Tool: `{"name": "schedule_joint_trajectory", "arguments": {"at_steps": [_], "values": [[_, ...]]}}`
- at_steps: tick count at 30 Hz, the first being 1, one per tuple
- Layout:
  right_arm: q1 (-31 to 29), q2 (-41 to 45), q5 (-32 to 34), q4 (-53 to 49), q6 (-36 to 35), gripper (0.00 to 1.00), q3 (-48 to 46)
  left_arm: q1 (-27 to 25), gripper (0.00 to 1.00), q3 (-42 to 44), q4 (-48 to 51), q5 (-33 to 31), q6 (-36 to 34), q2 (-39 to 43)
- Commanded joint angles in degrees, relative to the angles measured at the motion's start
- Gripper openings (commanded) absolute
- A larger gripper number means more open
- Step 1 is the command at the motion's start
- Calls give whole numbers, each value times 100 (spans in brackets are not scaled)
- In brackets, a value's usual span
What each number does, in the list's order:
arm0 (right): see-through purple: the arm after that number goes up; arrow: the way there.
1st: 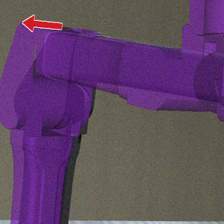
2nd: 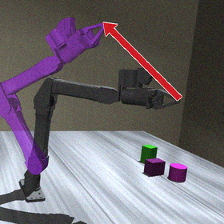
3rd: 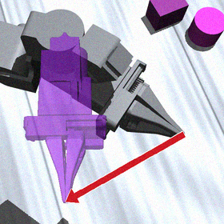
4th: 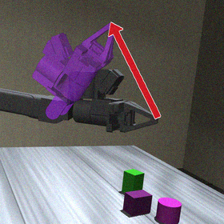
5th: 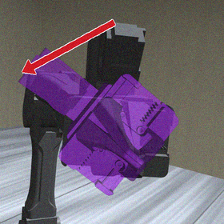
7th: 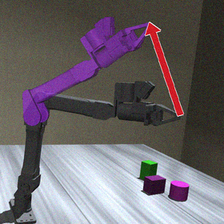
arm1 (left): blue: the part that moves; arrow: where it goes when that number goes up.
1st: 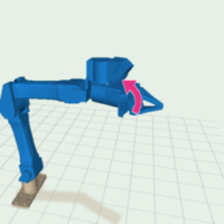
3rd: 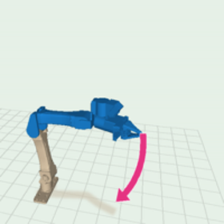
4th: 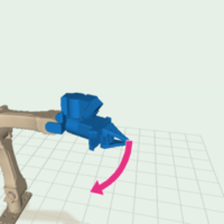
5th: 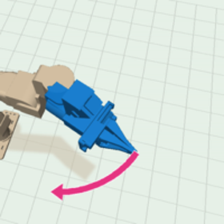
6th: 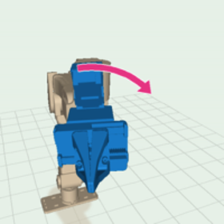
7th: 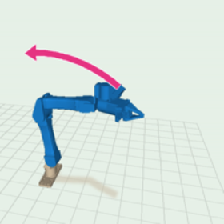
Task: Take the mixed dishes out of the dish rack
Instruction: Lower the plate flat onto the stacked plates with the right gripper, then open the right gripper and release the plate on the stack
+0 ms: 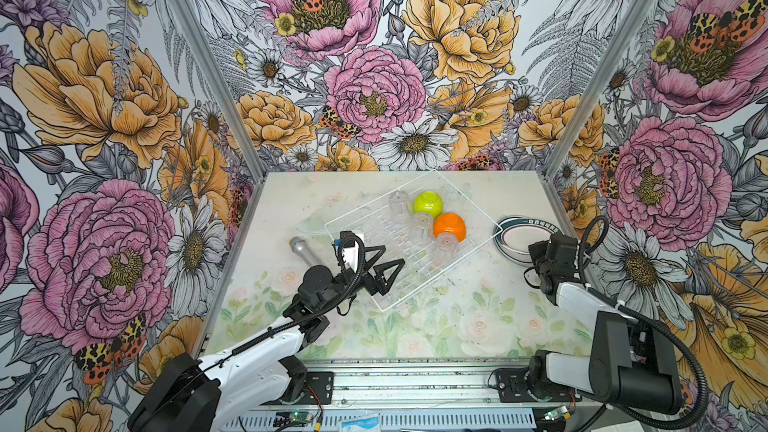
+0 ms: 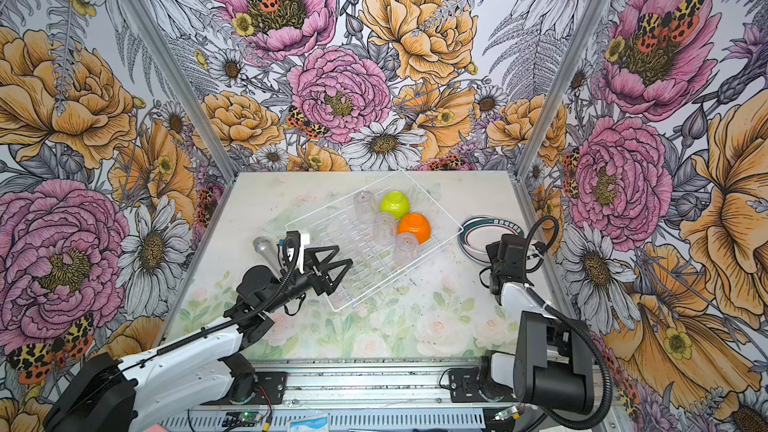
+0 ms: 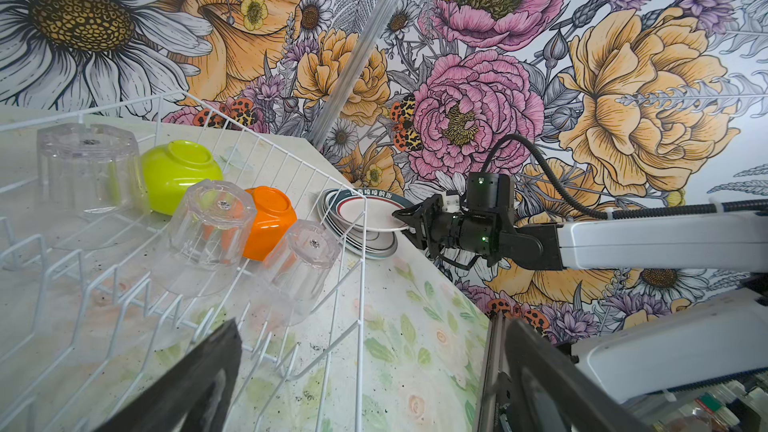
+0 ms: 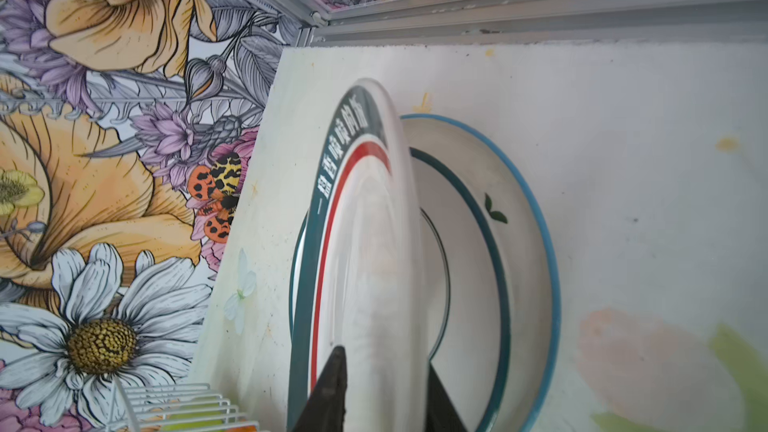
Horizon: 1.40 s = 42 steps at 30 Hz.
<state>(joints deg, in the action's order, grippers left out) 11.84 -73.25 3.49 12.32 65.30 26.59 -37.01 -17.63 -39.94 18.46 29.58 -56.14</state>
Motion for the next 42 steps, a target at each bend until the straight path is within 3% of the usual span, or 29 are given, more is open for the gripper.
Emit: {"name": "schedule_joint_trajectory", "arguments": {"at_steps": [1, 5, 7, 12, 15, 21, 29, 42], "values": [[38, -22, -129, 66, -48, 45, 32, -55, 99, 94, -143, -31, -24, 2], [73, -29, -126, -140, -28, 60, 61, -56, 99, 98, -143, -35, -10, 2], [82, -16, -121, -306, -28, 72, 113, -59, 99, 98, -143, -44, -11, -7], [85, 18, 171, -1447, -222, 77, 548, -58, 99, 91, -145, -61, 21, -20], [82, 62, 296, -1681, -416, 90, 634, -53, 99, 100, -154, -59, 29, -28], [82, -212, 369, -2249, -754, 92, 990, -60, 99, 96, -206, -61, 76, -59], [82, -372, 99, -2284, -862, 93, 1104, -58, 99, 109, -175, -91, 56, -46], [-69, 713, -613, -2365, -2203, 92, 836, -34, 99, -71, 719, -853, 105, 82]]}}
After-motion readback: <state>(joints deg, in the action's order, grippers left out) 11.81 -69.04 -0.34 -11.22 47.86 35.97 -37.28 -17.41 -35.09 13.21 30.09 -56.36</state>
